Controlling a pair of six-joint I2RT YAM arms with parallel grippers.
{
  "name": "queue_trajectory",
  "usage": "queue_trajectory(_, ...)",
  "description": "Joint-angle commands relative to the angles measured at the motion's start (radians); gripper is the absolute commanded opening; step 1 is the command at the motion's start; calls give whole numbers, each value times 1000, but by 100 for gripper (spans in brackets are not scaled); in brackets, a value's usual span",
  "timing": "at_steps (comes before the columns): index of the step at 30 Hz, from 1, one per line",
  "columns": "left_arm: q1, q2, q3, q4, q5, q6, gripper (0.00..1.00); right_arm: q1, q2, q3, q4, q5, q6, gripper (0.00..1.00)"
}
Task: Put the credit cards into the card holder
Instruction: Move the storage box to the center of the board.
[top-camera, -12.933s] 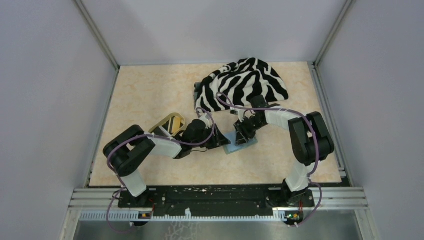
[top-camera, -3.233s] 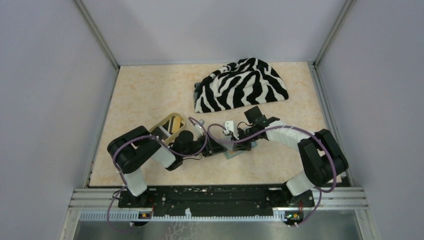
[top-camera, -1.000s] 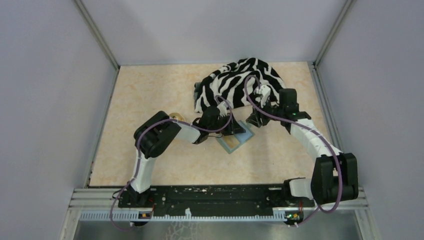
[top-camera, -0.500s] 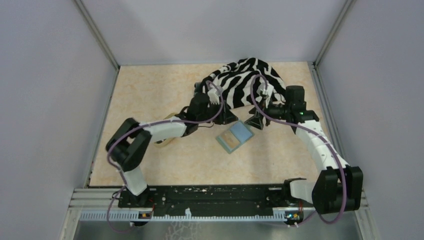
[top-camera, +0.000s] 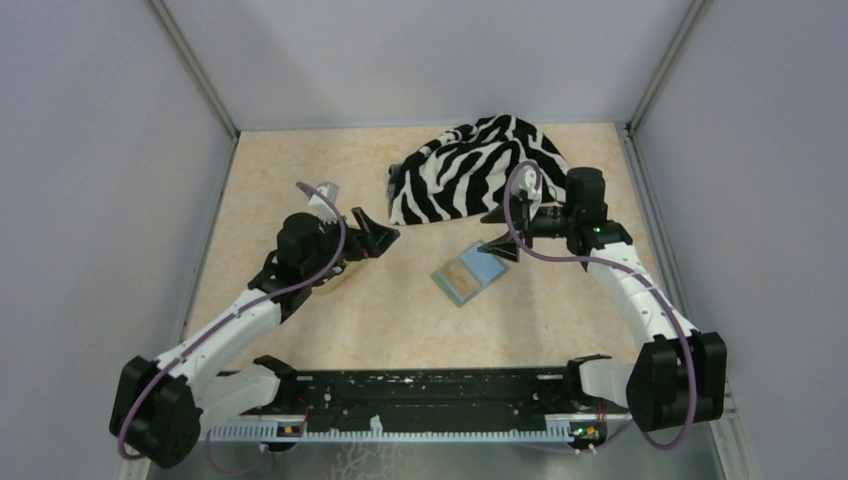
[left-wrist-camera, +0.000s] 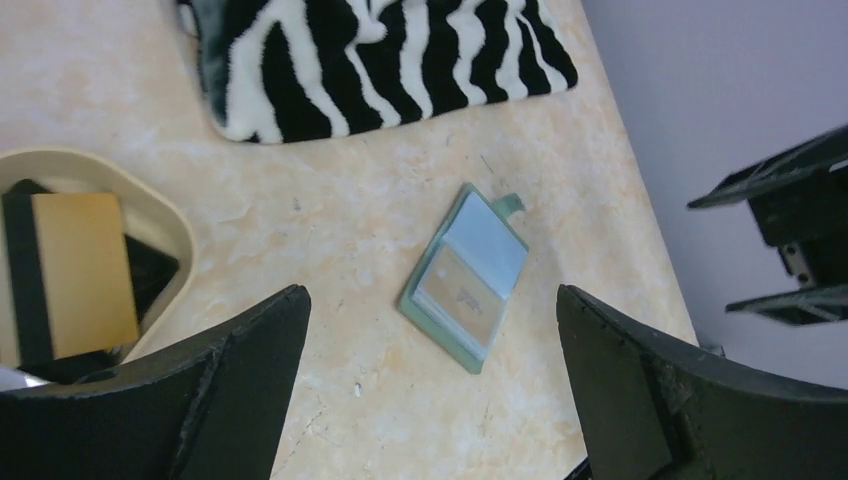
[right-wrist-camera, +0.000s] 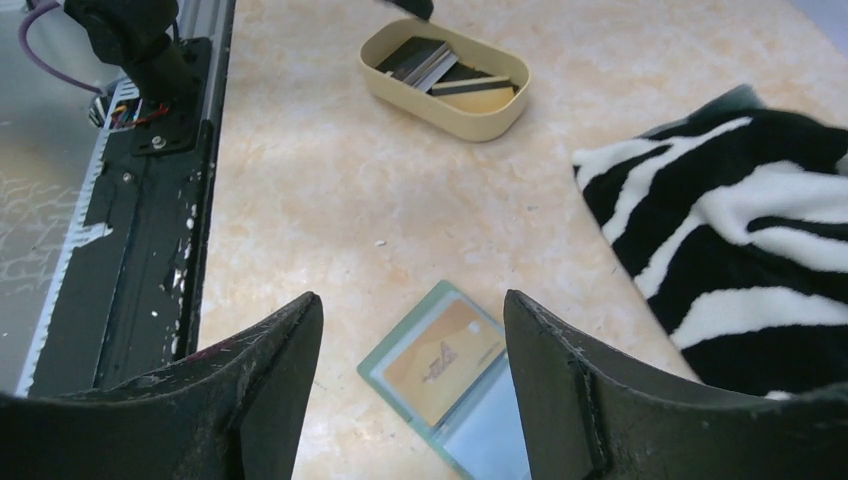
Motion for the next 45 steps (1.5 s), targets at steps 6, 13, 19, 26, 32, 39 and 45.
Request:
queue_trajectory(6,2,-81,87,-415,-447,-135,97,4,-1,-36,20,21,-48,67)
queue_trajectory(13,1,156,281,-790,-625,-286,98,12,-4,-40,21,34,-48,67)
queue_trajectory(19,6,295,342,-906,-727,-432,98,30,-12,-40,16,38,-54,66)
queue_trajectory(26,16,468,434,-959,-752,-466,96,51,-16,-42,10,40,-62,66)
queue_trajectory(32,60,600,449,-973,-727,-489,93,53,-17,-45,4,47,-73,66)
queue_trajectory(39,98,594,357,-878,-680,-485,81,53,-1,-40,-13,49,-93,66)
queue_trajectory(45,132,631,360,-860,-667,-438,77,53,5,-41,-22,58,-108,66)
